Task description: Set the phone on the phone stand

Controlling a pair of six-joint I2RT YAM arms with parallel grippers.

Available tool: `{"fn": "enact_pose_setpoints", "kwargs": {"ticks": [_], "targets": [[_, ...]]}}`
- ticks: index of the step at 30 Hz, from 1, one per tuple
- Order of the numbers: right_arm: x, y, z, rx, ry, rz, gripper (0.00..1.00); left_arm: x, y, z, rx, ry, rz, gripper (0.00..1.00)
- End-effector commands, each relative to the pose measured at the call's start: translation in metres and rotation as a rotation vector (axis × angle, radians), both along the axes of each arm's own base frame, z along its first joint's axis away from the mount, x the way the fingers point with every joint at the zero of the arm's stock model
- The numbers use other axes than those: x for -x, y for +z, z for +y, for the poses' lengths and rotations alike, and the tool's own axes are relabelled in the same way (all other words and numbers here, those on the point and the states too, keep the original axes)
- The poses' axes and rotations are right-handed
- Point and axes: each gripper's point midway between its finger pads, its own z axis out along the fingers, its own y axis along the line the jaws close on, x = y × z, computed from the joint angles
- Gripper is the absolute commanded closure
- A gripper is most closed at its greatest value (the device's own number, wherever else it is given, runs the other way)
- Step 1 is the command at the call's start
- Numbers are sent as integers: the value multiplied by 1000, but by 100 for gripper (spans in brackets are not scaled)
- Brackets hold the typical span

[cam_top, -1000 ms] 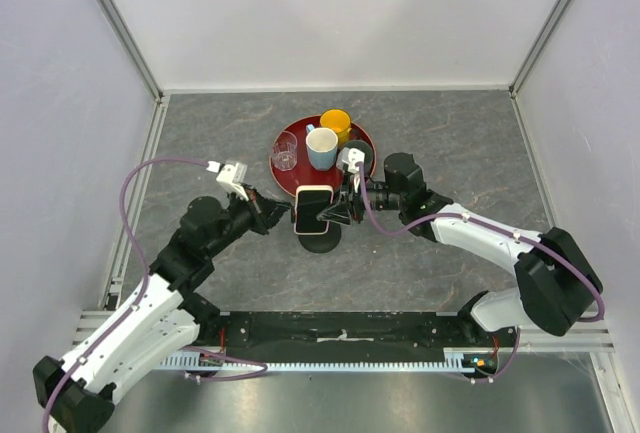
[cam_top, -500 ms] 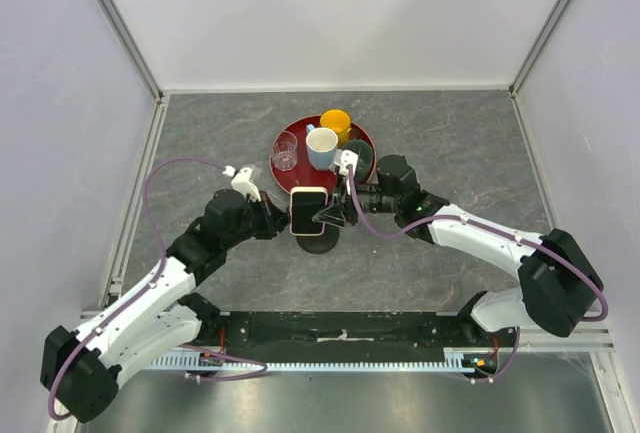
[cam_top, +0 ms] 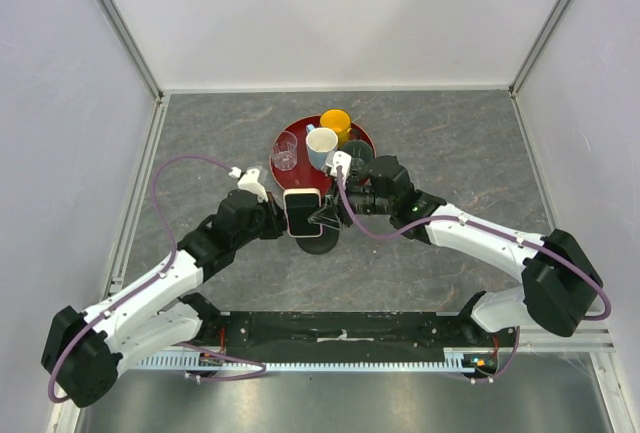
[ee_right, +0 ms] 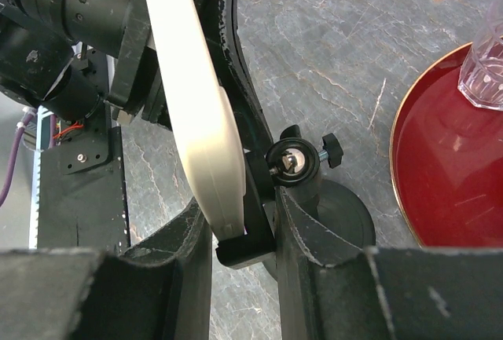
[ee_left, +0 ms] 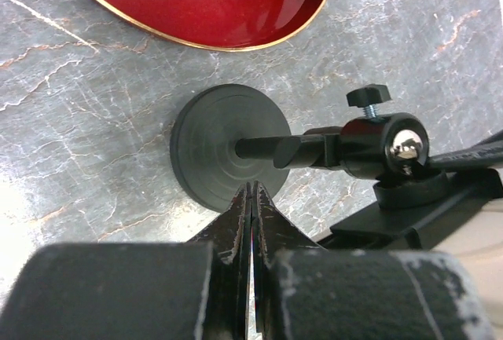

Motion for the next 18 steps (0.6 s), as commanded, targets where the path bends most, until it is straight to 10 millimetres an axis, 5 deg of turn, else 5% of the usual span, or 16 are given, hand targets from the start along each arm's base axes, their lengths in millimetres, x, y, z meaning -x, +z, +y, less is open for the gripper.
{"fn": "enact_pose_setpoints", "kwargs": {"ticks": [1,5,9,12,18], "targets": [[15,25,24,-62,55,-24,100,8,25,-31,102,-89,-22,98],[13,18,20,-39,38,-37,100,15,20,-16,35,-73,-4,92],[11,13,15,-39,43,-36,100,26,48,17,33,4,-97,50],[11,10,14,-33,56,-29,100,38,61,38,23,47,-112,30],[11,9,14,-68,37,-10,97,53,124,52,93,39,-239,25]]}}
